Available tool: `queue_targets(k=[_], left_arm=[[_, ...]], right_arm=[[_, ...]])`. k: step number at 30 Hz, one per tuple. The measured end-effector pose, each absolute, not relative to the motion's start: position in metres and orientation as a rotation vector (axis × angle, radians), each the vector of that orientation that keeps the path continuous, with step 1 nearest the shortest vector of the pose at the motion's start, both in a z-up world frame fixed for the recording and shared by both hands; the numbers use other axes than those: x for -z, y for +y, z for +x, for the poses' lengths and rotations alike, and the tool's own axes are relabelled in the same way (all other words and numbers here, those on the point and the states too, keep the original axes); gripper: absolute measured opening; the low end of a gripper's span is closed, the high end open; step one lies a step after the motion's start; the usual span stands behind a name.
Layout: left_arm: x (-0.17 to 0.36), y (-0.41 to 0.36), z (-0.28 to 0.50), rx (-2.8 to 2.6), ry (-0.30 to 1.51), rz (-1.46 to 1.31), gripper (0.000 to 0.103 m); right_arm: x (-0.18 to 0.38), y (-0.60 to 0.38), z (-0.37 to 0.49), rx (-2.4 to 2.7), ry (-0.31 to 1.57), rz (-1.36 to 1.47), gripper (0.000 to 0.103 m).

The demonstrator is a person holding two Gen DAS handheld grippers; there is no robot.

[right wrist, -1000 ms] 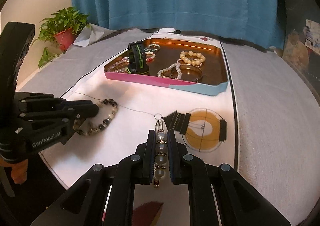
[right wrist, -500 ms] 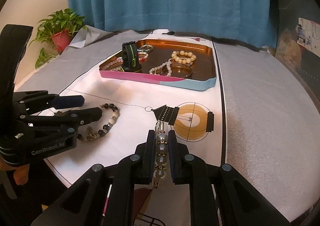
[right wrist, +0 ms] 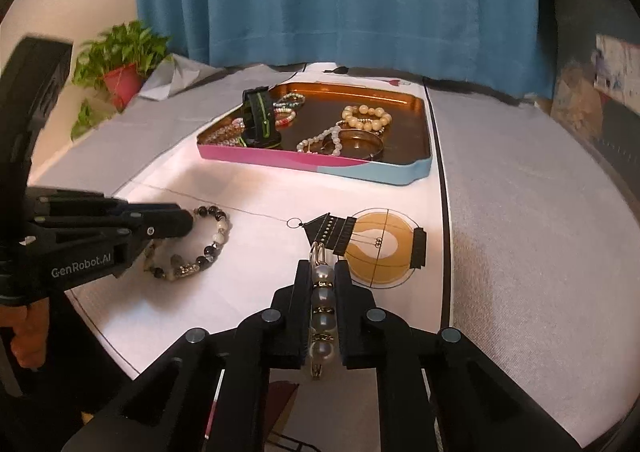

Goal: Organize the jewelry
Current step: 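Lift the bead bracelet with left tool while right tool lifts the pearl brooch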

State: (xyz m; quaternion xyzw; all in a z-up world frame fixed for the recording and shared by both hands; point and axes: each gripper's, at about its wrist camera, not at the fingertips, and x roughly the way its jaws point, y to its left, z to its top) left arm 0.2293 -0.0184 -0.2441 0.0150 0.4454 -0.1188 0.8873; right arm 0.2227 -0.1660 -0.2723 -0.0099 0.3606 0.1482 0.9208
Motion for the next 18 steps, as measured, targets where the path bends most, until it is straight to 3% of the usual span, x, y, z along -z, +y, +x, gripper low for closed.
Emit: queue_targets(k=[8,18], left_arm=[[0.226,-0.015,0.225,0.262,0.894,-0.01,0.006],[0.208,-0.008,0.224,0.311,0.857,-0.012,0.006]], right_arm=[[0.268,-0.214,0.23,-0.367,0.74,0.294,0.012],[0.26,-0.22,0.233,-0.436,0.703,0.422,0.012]])
